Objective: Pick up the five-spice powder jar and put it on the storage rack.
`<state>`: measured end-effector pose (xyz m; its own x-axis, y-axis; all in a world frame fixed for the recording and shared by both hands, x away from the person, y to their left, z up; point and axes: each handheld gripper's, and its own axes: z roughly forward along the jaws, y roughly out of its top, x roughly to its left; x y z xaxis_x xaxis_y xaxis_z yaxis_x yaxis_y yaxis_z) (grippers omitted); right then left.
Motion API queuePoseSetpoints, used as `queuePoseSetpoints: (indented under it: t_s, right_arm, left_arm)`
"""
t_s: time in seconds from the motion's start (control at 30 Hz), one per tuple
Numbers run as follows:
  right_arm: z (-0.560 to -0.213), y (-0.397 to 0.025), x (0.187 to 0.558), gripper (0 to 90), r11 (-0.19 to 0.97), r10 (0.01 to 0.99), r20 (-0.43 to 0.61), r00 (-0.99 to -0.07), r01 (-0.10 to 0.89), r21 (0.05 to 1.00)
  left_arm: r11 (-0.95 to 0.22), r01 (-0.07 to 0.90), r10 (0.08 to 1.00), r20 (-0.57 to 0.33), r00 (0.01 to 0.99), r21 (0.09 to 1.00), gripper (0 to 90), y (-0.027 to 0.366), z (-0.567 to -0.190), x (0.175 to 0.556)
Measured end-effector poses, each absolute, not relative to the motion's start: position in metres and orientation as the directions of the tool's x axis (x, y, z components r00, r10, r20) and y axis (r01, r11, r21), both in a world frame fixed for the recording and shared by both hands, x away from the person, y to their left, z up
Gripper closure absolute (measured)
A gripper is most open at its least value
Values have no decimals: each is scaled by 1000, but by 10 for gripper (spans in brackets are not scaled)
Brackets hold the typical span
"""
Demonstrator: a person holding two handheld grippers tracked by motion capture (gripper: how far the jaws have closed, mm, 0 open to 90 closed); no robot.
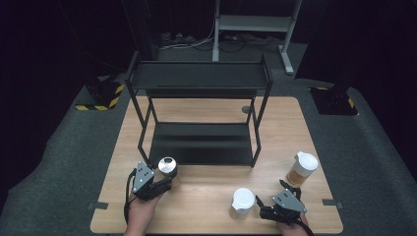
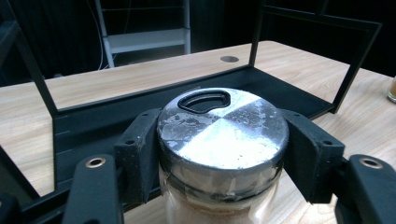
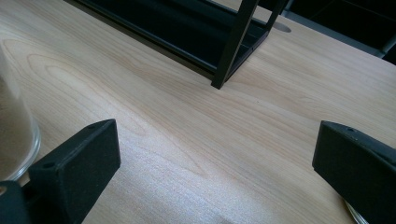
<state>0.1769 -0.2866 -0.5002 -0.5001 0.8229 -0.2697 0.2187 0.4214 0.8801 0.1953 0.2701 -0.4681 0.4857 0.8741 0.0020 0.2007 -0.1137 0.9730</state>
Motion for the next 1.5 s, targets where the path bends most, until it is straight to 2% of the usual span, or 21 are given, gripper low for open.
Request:
queuePoseSetpoints:
  t_s: [1.5]
  right_arm:
    - [-500,-288,177,3,419,822,-266,-504,219,881]
  left_arm:
    - [-112,156,923,45,381,981,347,270,-436,225]
